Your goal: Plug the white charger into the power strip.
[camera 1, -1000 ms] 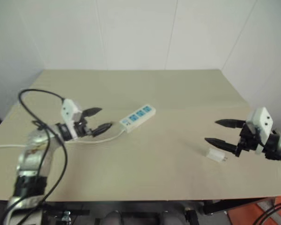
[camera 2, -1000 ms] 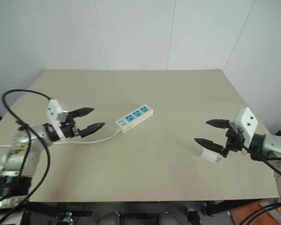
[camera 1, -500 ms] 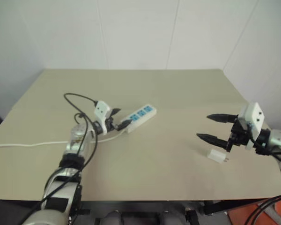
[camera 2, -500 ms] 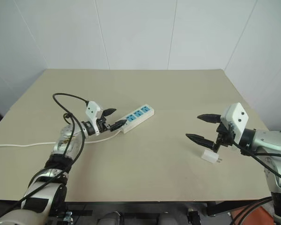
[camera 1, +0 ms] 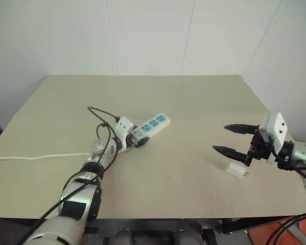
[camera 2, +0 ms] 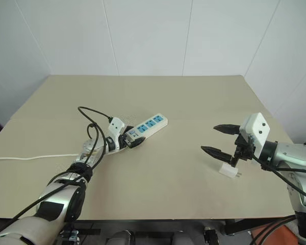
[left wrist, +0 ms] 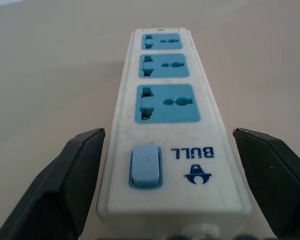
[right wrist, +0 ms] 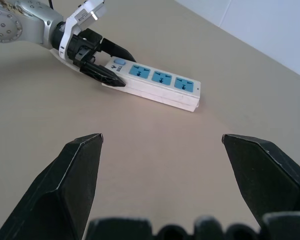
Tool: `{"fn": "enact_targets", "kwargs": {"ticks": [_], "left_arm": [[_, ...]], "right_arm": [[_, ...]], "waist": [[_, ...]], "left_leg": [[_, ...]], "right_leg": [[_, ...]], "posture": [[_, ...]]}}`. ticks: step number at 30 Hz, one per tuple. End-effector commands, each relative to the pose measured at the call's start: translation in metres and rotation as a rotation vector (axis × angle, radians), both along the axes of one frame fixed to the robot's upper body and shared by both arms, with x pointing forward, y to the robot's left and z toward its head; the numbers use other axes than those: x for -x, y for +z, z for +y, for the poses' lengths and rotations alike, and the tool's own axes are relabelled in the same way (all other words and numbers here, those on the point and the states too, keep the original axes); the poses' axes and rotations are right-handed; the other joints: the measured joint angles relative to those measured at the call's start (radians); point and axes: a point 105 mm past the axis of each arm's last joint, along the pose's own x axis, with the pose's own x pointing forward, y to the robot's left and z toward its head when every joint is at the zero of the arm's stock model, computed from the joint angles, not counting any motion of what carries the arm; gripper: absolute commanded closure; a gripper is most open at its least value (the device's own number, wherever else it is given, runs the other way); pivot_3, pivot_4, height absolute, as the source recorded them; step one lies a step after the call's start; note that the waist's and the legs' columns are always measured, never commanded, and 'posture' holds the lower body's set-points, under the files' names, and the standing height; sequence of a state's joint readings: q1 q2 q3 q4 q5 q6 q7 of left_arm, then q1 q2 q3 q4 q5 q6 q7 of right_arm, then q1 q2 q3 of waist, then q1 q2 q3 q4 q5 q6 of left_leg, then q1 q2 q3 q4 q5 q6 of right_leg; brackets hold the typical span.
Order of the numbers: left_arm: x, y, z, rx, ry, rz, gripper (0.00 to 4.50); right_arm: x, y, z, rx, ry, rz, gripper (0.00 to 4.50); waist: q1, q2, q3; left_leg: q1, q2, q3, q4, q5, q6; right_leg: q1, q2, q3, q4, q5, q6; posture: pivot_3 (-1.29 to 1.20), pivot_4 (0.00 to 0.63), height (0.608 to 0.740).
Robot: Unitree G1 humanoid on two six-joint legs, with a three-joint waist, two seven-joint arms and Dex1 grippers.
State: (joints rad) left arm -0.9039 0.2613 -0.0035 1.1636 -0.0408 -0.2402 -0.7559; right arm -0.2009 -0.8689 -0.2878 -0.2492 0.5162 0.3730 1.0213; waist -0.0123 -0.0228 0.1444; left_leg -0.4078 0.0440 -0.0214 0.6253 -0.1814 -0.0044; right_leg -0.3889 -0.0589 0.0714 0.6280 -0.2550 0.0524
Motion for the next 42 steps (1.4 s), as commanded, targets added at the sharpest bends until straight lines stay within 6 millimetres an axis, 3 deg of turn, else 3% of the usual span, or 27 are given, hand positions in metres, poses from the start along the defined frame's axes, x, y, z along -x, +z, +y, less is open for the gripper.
{"fn": "enact_targets", "kwargs": {"ticks": [1,9,13,21,29,36,42], "left_arm": [[-0.006,0.009,-0.005,-0.024,0.012,-0.034,0.04],[-0.004,-0.004,-0.017,-0.039,0.001,0.036,0.04],[0.0,-0.012,-0.022,-0.041,-0.019,0.062,1.21],[0.005,-0.015,-0.02,-0.021,-0.058,0.071,1.19],[0.019,0.009,-0.019,0.017,-0.264,0.006,1.19],[0.052,0.038,-0.025,-0.014,-0.546,-0.078,1.19],[0.086,0.032,-0.027,-0.084,-0.687,-0.03,1.19]], "right_arm": [[0.004,0.014,0.001,-0.013,0.002,-0.059,0.0],[0.005,0.019,0.0,-0.011,-0.008,-0.075,0.0],[0.006,0.019,0.001,-0.011,-0.007,-0.076,0.0],[0.007,0.018,0.001,-0.005,-0.013,-0.073,0.0],[0.007,0.02,-0.003,0.008,-0.026,-0.074,0.0],[0.004,0.029,-0.01,-0.027,-0.075,-0.089,0.0],[-0.002,0.032,-0.021,-0.002,-0.153,-0.05,0.0]], "waist": [[0.0,0.0,0.0],[0.008,0.0,0.0],[0.014,0.0,0.0],[0.017,0.001,0.0],[0.013,0.001,0.0],[0.008,0.0,0.0],[0.0,0.001,0.0]], "left_leg": [[0.0,0.0,0.0,0.0,0.0,0.0],[0.001,0.0,0.0,0.0,0.0,0.0],[0.001,-0.001,0.0,0.0,0.0,0.0],[0.001,-0.001,0.0,0.0,0.0,0.0],[0.001,-0.001,0.0,0.0,0.0,0.0],[-0.001,0.0,0.0,0.0,0.0,0.0],[0.0,0.0,0.0,0.0,0.0,0.0]], "right_leg": [[0.0,0.0,0.0,0.0,0.0,0.0],[0.001,0.0,0.0,0.0,-0.001,0.002],[0.001,0.0,0.0,0.0,-0.001,0.003],[0.001,0.0,0.0,0.0,-0.001,0.003],[0.001,0.0,0.0,0.0,-0.001,0.002],[0.0,0.0,0.0,0.0,0.002,-0.003],[0.0,0.0,0.0,0.0,0.002,-0.003]], "posture": [[0.0,0.15,0.74],[0.0,0.15,0.74],[0.0,0.15,0.74],[0.0,0.15,0.74],[0.0,0.15,0.74],[0.0,0.15,0.74],[0.0,0.15,0.74]]}}
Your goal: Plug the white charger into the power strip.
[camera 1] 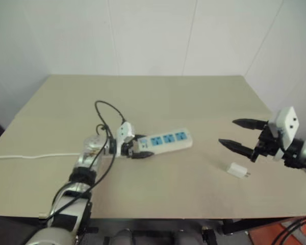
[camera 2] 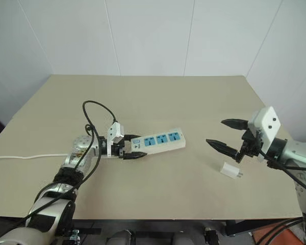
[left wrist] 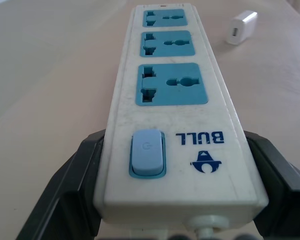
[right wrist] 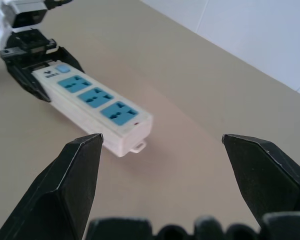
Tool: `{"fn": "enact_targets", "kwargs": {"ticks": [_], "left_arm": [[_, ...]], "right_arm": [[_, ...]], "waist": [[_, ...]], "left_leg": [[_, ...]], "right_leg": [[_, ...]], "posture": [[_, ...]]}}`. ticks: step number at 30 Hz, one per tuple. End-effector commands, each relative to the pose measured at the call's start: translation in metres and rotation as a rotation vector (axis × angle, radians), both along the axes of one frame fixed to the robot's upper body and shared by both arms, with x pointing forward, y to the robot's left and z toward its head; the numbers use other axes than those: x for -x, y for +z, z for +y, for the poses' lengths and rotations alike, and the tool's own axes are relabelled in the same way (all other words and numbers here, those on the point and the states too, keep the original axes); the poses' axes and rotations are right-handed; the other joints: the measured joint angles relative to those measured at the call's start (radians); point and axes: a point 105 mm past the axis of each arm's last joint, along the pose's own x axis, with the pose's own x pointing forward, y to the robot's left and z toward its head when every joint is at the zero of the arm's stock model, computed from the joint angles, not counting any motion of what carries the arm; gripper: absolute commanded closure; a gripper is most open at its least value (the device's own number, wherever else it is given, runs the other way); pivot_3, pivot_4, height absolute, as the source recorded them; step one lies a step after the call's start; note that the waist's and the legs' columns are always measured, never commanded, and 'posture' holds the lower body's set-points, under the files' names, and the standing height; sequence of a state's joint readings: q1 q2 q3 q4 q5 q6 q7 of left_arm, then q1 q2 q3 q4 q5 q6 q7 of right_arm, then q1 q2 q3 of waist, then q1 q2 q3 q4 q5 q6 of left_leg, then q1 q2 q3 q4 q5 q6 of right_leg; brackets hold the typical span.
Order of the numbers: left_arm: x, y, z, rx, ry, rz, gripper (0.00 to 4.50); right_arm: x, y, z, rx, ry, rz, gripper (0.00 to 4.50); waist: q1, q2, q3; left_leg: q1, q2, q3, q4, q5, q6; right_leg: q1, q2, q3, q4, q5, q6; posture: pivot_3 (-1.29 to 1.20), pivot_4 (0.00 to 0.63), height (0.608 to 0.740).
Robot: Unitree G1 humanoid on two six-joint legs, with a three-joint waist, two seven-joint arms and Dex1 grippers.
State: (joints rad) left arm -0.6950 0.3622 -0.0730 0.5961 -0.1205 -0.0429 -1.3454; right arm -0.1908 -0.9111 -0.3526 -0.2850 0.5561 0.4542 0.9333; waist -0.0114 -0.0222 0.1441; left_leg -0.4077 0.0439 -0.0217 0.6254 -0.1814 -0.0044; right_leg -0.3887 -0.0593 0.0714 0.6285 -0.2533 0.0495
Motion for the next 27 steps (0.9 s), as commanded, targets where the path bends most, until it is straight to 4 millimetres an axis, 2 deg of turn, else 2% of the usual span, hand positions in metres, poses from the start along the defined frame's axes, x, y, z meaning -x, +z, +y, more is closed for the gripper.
{"fn": "enact_targets", "kwargs": {"ticks": [1,12,19,27], "left_arm": [[0.015,0.007,-0.009,-0.009,-0.074,-0.026,1.19],[0.028,-0.021,-0.016,-0.053,-0.085,-0.071,1.19],[0.045,-0.033,-0.012,-0.048,-0.158,-0.038,1.19],[0.049,-0.042,-0.015,-0.071,-0.159,-0.044,1.19]], "right_arm": [[-0.003,0.016,-0.008,0.019,-0.057,-0.024,0.0],[-0.016,0.022,-0.013,0.12,-0.17,0.205,0.0],[-0.013,0.019,0.0,0.217,-0.159,0.365,0.0],[-0.008,0.0,0.001,0.349,-0.223,0.615,0.0]], "waist": [[-0.001,0.0,0.0],[0.0,0.0,0.0],[-0.001,0.0,0.0],[-0.001,0.002,0.0]], "left_leg": [[0.0,0.0,0.0,0.0,0.0,0.0],[-0.001,0.0,0.0,0.0,0.0,0.0],[-0.002,0.001,0.001,-0.001,0.0,0.0],[-0.001,0.001,0.001,0.0,0.0,0.0]], "right_leg": [[0.0,0.0,0.0,0.0,0.0,0.0],[0.0,0.0,0.0,-0.001,0.0,0.0],[-0.002,-0.001,0.0,-0.002,0.0,-0.001],[-0.002,-0.001,0.0,-0.001,0.0,-0.001]], "posture": [[0.0,0.15,0.74],[0.0,0.15,0.74],[0.0,0.15,0.74],[0.0,0.15,0.74]]}}
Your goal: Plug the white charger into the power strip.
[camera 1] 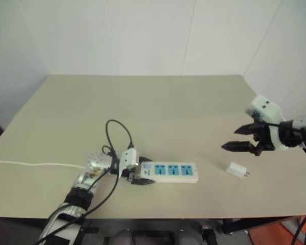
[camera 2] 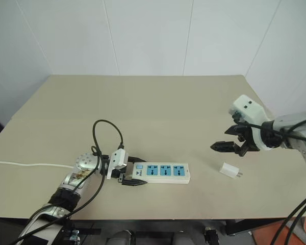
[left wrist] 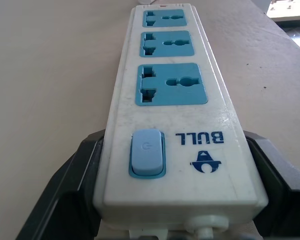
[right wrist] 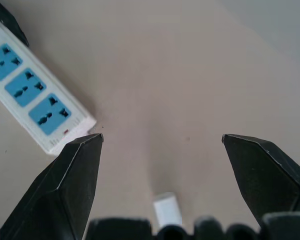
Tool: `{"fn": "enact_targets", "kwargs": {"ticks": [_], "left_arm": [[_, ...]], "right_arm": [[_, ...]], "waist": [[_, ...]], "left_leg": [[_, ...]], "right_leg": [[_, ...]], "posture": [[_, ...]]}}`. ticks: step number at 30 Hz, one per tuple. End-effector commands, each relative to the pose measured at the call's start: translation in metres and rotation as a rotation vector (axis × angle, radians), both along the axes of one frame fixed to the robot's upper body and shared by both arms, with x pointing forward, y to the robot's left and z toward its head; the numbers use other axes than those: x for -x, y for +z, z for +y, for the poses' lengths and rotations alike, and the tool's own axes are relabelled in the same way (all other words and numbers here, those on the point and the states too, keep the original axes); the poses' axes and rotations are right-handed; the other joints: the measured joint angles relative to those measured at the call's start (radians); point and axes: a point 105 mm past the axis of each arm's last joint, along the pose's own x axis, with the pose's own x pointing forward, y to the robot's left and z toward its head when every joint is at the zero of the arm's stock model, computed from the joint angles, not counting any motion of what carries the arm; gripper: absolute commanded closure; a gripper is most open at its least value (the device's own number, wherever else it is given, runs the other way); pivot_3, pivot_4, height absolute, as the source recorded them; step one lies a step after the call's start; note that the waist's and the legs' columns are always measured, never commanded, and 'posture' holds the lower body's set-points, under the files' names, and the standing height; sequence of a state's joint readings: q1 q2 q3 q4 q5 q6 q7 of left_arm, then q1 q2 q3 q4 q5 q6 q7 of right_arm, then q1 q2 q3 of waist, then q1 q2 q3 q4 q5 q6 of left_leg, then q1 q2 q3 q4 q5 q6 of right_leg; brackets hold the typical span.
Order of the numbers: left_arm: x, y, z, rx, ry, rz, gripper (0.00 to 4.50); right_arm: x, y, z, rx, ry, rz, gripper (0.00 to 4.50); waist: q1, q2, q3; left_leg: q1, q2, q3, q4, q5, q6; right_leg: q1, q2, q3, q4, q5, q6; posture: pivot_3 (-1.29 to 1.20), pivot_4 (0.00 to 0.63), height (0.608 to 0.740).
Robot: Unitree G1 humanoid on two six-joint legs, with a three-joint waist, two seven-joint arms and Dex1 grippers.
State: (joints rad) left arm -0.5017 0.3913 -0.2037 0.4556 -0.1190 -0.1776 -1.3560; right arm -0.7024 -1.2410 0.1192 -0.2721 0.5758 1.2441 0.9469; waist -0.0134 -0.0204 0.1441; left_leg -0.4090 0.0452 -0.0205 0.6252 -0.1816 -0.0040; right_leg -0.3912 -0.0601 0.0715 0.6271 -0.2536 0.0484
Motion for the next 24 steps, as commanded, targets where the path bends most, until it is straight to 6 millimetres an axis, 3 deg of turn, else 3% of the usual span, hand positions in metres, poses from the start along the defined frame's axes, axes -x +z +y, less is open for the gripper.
{"fn": "enact_targets", "kwargs": {"ticks": [1,12,24], "left_arm": [[0.003,0.0,-0.007,0.012,-0.017,-0.012,1.19],[0.002,-0.004,-0.014,0.015,-0.004,0.005,1.19],[0.007,-0.006,-0.014,-0.035,-0.058,0.027,1.19]], "right_arm": [[0.002,0.002,-0.001,0.052,-0.021,0.049,0.0],[-0.006,-0.035,-0.01,0.205,-0.006,0.189,0.0],[-0.015,-0.054,-0.017,0.255,0.012,0.224,0.0]], "waist": [[0.001,0.0,0.0],[0.007,0.002,-0.001],[0.003,0.003,-0.002]], "left_leg": [[0.0,0.0,0.0,0.0,0.0,0.0],[-0.001,0.0,0.0,0.001,0.0,0.0],[-0.001,-0.001,0.0,0.001,0.0,0.0]], "right_leg": [[0.0,0.0,0.0,0.0,0.0,0.0],[-0.001,0.0,0.0,0.0,0.0,0.0],[-0.001,0.0,0.0,0.0,0.0,0.0]], "posture": [[0.0,0.15,0.74],[0.0,0.15,0.74],[0.0,0.15,0.74]]}}
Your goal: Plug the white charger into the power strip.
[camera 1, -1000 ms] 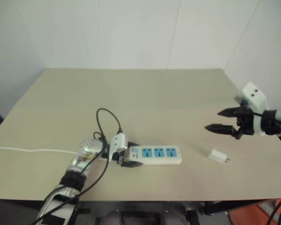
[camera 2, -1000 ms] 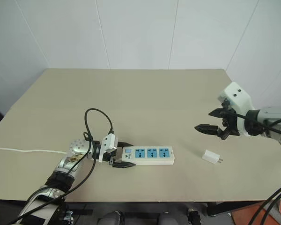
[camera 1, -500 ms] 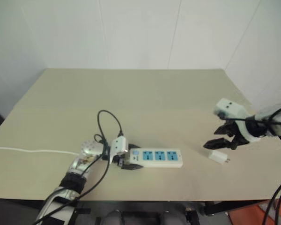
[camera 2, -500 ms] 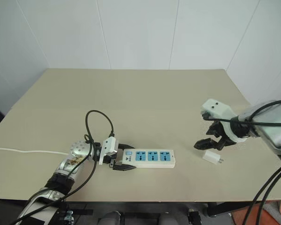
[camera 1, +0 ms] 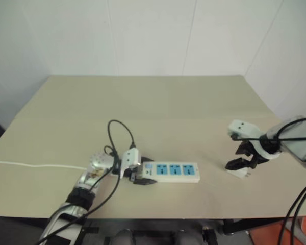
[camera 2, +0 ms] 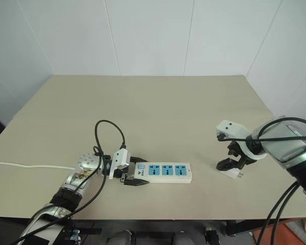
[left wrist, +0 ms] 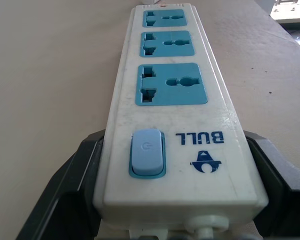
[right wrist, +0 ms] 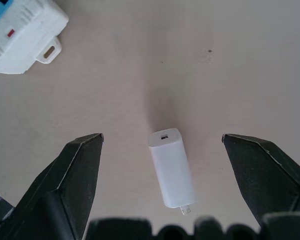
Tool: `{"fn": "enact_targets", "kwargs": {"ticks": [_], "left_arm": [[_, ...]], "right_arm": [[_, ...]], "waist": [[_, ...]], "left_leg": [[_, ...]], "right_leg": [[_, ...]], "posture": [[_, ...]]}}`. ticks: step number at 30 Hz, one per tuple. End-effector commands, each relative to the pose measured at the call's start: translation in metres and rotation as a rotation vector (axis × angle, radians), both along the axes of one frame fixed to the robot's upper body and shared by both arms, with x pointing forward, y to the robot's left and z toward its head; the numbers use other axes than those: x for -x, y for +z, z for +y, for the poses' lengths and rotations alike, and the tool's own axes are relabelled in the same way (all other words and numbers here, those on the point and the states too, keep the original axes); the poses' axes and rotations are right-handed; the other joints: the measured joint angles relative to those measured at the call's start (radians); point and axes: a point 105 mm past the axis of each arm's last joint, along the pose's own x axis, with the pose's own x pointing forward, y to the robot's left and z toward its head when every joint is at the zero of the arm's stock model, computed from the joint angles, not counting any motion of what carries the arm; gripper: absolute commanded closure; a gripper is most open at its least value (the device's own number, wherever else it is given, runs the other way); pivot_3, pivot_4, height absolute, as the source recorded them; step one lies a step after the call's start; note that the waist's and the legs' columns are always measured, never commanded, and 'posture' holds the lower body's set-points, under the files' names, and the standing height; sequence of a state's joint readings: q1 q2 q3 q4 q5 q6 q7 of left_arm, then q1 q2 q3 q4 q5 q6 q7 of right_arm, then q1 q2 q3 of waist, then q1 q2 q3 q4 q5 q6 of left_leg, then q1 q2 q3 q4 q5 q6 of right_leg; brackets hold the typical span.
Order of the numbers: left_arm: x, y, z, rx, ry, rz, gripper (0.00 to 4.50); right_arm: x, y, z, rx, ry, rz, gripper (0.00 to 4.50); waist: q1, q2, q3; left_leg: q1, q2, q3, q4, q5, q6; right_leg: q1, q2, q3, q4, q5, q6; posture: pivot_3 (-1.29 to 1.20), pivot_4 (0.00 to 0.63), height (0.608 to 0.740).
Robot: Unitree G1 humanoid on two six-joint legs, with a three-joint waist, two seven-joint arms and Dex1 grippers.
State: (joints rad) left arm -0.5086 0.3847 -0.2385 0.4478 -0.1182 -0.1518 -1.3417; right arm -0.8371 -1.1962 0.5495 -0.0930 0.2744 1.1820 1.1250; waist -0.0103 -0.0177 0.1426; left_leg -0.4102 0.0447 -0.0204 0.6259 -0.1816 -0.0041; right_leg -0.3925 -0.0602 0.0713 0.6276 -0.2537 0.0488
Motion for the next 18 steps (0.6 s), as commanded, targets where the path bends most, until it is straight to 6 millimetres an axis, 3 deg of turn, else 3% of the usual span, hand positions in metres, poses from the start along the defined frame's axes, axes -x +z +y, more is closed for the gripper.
{"fn": "enact_targets", "kwargs": {"ticks": [1,18], "left_arm": [[0.006,-0.004,-0.006,-0.023,-0.043,0.008,1.19],[0.006,-0.011,-0.004,-0.076,-0.038,0.007,1.19]], "right_arm": [[-0.004,0.004,-0.002,0.019,0.015,-0.026,0.0],[-0.004,-0.016,-0.003,0.043,0.036,0.017,0.0]], "waist": [[0.0,0.0,0.0],[0.002,0.0,0.0]], "left_leg": [[0.0,0.0,0.0,0.0,0.0,0.0],[0.0,0.0,0.0,0.0,0.0,0.0]], "right_leg": [[0.0,0.0,0.0,0.0,0.0,0.0],[0.001,0.0,0.0,0.0,0.0,0.0]], "posture": [[0.0,0.15,0.74],[0.0,0.15,0.74]]}}
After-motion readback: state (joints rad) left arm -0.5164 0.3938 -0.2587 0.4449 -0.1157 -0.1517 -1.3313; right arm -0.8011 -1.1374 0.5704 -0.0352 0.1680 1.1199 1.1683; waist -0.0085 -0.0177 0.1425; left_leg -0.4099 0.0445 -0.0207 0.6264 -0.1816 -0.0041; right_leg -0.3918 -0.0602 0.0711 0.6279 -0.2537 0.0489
